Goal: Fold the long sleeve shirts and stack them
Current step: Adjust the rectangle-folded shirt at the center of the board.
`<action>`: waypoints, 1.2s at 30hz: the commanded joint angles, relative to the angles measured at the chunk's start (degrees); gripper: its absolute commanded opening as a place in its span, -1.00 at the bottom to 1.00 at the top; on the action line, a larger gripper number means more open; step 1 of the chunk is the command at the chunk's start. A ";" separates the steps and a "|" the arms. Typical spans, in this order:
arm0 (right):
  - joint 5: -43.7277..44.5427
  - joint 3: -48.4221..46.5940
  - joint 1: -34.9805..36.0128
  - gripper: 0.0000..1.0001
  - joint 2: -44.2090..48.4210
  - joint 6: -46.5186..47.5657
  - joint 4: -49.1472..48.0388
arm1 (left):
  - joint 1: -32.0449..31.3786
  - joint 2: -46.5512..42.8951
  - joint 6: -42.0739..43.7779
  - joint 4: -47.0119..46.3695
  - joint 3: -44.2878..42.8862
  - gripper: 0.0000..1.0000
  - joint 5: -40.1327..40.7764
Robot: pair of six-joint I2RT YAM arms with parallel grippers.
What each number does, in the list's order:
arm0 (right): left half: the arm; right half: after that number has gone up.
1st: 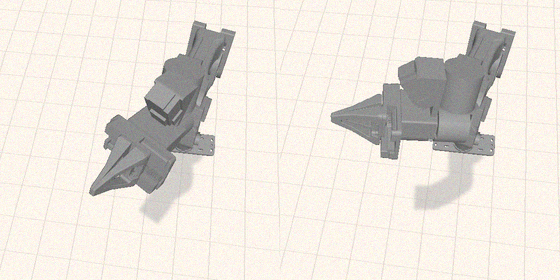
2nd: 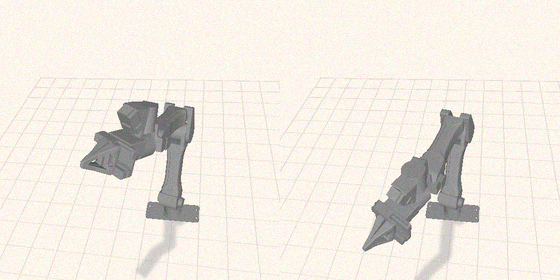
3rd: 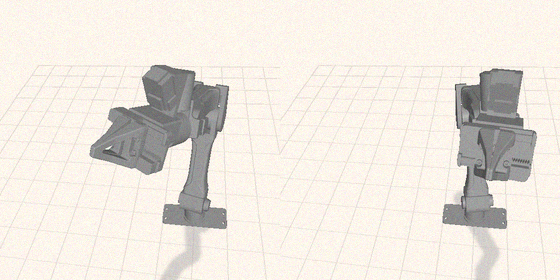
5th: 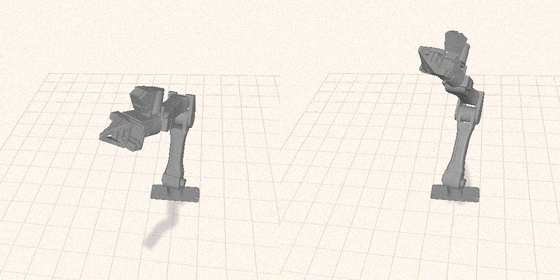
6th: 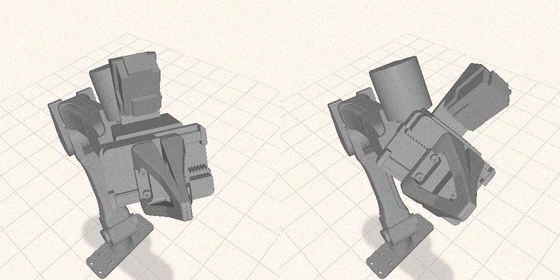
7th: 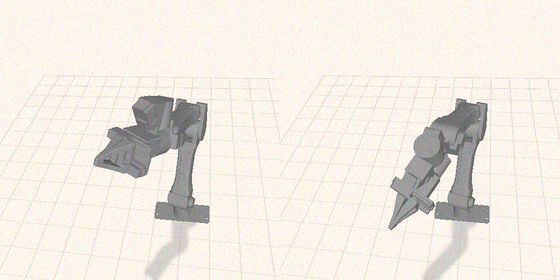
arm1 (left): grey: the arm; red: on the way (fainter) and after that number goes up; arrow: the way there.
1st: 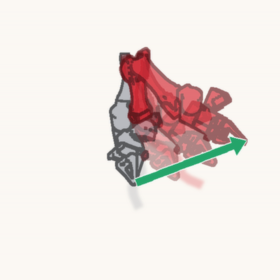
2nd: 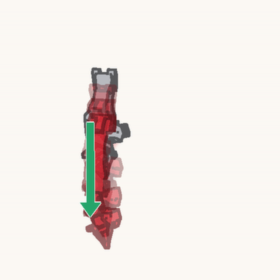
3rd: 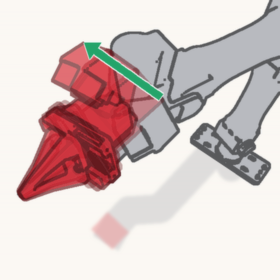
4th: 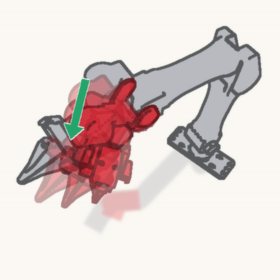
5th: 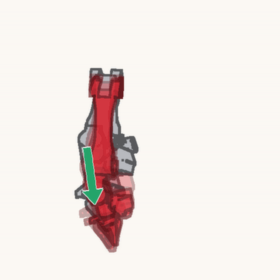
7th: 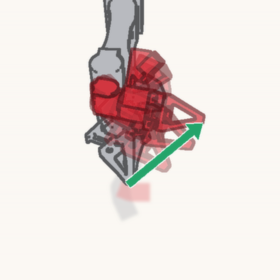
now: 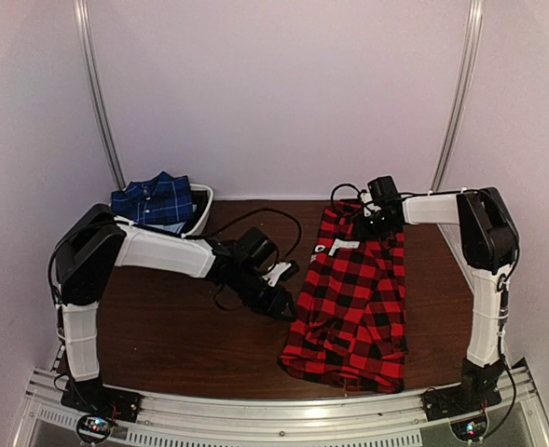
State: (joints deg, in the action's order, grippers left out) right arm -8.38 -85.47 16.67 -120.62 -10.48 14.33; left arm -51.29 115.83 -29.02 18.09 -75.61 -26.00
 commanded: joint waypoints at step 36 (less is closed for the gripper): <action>2.99 6.64 1.77 -0.25 11.85 -6.31 2.02 | -7.89 0.22 -3.65 2.41 5.02 -1.00 0.62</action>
State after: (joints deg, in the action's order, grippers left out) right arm -5.58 -83.37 15.59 -114.08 -14.17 18.39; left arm -57.98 116.66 -31.88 19.57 -72.75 -26.00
